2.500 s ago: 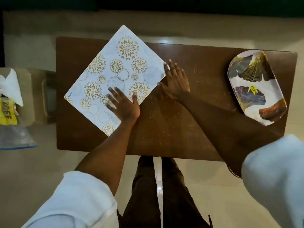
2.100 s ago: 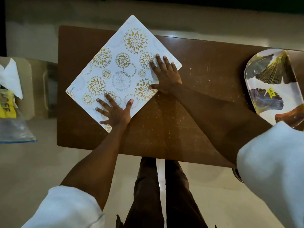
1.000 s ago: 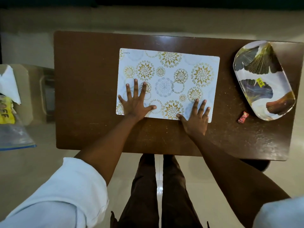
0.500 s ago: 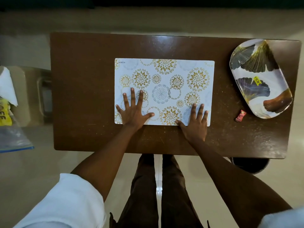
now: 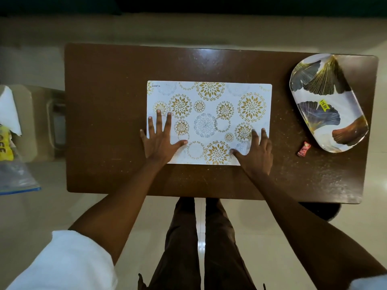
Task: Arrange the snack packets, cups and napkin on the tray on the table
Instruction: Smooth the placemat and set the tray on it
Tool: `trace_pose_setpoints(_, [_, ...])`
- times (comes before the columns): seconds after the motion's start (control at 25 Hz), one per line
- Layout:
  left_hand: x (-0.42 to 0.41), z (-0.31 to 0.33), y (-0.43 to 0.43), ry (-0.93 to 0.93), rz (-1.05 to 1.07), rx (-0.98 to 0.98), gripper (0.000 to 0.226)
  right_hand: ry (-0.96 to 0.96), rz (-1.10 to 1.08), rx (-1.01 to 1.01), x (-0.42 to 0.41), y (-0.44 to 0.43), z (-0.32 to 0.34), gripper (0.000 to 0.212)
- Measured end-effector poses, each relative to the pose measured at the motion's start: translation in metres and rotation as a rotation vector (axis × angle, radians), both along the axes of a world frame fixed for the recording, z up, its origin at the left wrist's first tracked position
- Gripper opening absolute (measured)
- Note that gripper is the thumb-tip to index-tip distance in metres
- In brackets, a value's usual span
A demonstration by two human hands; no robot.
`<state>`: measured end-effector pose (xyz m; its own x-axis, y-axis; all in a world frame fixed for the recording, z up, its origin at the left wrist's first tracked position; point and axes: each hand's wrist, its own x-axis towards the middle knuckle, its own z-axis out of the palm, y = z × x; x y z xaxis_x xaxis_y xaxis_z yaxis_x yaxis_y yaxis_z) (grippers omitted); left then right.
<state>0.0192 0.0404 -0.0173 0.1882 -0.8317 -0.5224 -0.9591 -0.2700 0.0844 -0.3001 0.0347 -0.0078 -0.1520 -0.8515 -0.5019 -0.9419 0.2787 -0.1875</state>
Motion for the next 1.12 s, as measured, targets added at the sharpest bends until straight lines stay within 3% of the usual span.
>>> trace_pose_setpoints(0.4, [0.038,0.003,-0.024,0.026,-0.057,0.116,0.135,-0.047,0.078,0.174,-0.01,-0.062,0.0,0.126])
trace_pose_setpoints(1.12, [0.034,0.013,-0.032,0.033,-0.048,0.128,0.135,-0.039,0.07,0.155,-0.01,-0.068,-0.004,0.128])
